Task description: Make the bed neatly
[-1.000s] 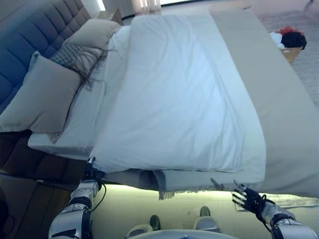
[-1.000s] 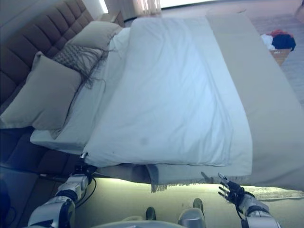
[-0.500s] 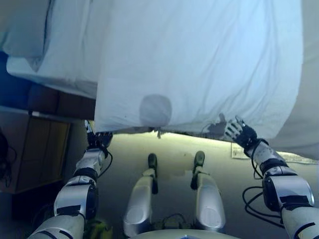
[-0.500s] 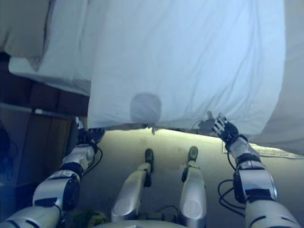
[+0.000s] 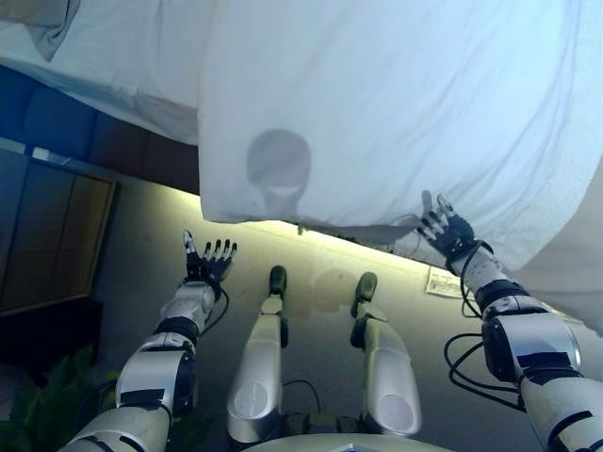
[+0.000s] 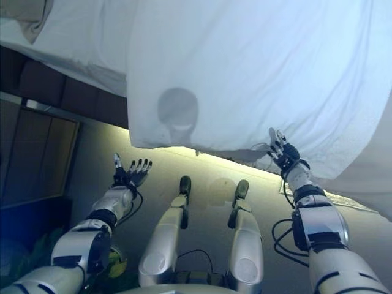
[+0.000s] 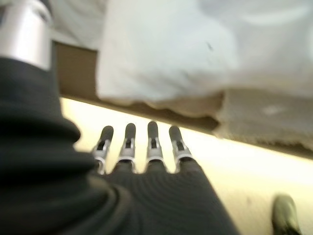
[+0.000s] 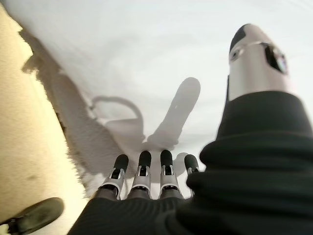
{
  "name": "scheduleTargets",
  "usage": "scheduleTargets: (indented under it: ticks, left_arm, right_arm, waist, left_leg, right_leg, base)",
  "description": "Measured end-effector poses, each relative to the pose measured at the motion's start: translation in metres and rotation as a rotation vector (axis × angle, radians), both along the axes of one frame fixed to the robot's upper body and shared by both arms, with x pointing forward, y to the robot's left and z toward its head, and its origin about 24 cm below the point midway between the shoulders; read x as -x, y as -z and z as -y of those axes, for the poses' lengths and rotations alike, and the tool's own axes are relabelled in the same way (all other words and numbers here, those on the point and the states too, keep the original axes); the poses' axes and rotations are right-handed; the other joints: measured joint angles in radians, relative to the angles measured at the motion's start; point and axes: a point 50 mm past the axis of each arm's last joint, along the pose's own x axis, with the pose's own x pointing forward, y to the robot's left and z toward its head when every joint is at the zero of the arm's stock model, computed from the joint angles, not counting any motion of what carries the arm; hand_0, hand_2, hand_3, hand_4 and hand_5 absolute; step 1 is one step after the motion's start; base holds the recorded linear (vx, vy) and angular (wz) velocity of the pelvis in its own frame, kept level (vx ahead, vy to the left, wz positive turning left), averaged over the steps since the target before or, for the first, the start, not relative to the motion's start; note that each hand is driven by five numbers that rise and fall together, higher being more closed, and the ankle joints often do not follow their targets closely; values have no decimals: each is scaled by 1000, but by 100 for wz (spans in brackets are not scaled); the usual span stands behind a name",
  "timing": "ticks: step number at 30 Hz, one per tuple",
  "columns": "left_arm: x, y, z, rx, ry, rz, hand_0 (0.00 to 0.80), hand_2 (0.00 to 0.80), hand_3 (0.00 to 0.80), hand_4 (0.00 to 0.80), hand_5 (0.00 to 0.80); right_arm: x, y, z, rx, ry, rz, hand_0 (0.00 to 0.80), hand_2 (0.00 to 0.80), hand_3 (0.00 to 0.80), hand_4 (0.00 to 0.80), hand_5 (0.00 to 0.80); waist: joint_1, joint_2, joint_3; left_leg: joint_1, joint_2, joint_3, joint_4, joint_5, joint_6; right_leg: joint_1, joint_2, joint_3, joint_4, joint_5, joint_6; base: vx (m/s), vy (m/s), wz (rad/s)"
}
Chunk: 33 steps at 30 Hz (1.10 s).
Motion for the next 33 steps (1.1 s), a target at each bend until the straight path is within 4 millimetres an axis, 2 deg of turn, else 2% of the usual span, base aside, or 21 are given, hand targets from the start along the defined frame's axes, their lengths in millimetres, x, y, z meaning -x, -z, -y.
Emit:
scheduleTargets:
  ticks: [8,16,20,22,26,29,33]
  left_arm:
    - [33,28,-3,-3,-15,-50,0,0,0,0,0]
    - [29,23,-4,-20,-7,-25,0,0,0,0,0]
    - [21,14,-2,-40,7,36,0,0,0,0,0]
    - [14,4,-3,-43,-3,95,0,0,0,0,0]
    - [-5,-24,1,-35,-14,243,0,0,0,0,0]
    - [-14,-42,6,-26,-16,332,0,0,0,0,0]
    - [-17,-51,14,-9,5,386,0,0,0,0,0]
  right_arm:
    - [9,17,-5,-19,3,-34,0,0,0,0,0]
    - [10,17,-2,-74,46,-15,0,0,0,0,0]
    - [10,16,-3,-105,58,-6,0,0,0,0,0]
    - [9,15,-2,-125,68,6,0,0,0,0,0]
    - [10,15,-1,-162,93,16,0,0,0,0,0]
    - [9,11,2,-183,114,37,0,0,0,0,0]
    - [6,0,15,-180,156,70,0,0,0,0,0]
  waist:
    - [5,0,0]
    - [12,3,1]
    - [6,6,1]
    - [3,8,1]
    - [-4,21,4]
    - [-24,38,5]
    - [-26,63,5]
  left_leg:
    - [-13,-8,-5,-10,4,5]
    - [-13,-13,-4,-12,5,7]
    - [-20,-17,9,-11,5,8]
    - [-39,-18,28,-10,7,12]
    - [-81,-23,55,8,4,18]
    - [-115,-24,65,22,2,20]
    - [-159,-24,88,47,-5,23]
  right_leg:
    - [-6,-6,-2,-16,5,7]
    - [-6,-11,-4,-16,7,5]
    - [-24,-15,8,-13,9,8]
    - [-54,-16,30,-11,14,14]
    - [-111,-19,58,2,25,13]
    - [-150,-20,72,14,29,12]
    - [-215,-20,103,46,28,11]
  base:
    - [-10,43,3]
    - [-4,14,1]
    - [-12,70,-8]
    - [-3,41,-19]
    - [-6,9,-17]
    - [-6,-8,-10]
    - [-11,-15,-15]
